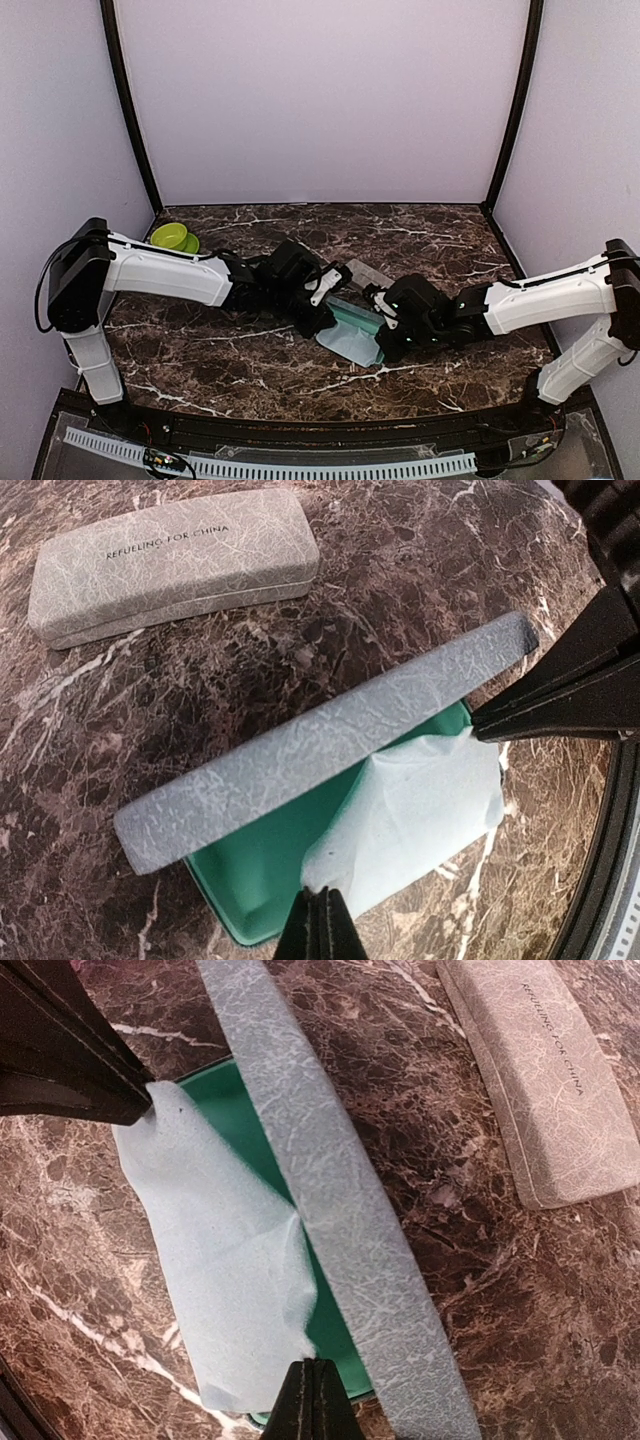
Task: Organize the sunglasses
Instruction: Place the folded cleaning cloth in the sunglasses case.
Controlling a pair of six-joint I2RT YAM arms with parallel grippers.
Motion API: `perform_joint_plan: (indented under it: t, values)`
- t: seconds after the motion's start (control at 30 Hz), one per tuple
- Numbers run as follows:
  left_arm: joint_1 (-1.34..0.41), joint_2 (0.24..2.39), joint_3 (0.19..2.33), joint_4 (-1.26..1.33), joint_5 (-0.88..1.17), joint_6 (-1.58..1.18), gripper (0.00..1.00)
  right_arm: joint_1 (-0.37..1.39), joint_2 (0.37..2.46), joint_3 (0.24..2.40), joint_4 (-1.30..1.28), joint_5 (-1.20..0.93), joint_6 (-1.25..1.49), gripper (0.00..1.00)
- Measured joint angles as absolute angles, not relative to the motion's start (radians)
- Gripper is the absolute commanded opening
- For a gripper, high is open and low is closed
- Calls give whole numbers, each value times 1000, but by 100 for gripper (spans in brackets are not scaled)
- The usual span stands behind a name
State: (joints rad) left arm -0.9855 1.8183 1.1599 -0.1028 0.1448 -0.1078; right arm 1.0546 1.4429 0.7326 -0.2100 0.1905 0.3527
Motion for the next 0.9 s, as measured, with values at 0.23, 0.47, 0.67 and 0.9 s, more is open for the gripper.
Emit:
perform_joint_plan:
  t: [0.23, 0.47, 0.67, 0.9]
  values:
    - [-986, 1832, 1163, -98, 141, -109, 0, 1055, 1441, 733, -223, 209, 352, 0]
    - [-986, 1848, 1163, -93, 119, -110, 0, 1053, 1441, 733, -233, 226, 350, 0]
    - [-986, 1848, 1163, -76, 109, -117, 0, 1053, 1441, 733, -234, 238, 350, 0]
    - [-986, 1848, 1163, -74, 99, -118, 0, 1053, 1441, 733, -234, 241, 350, 0]
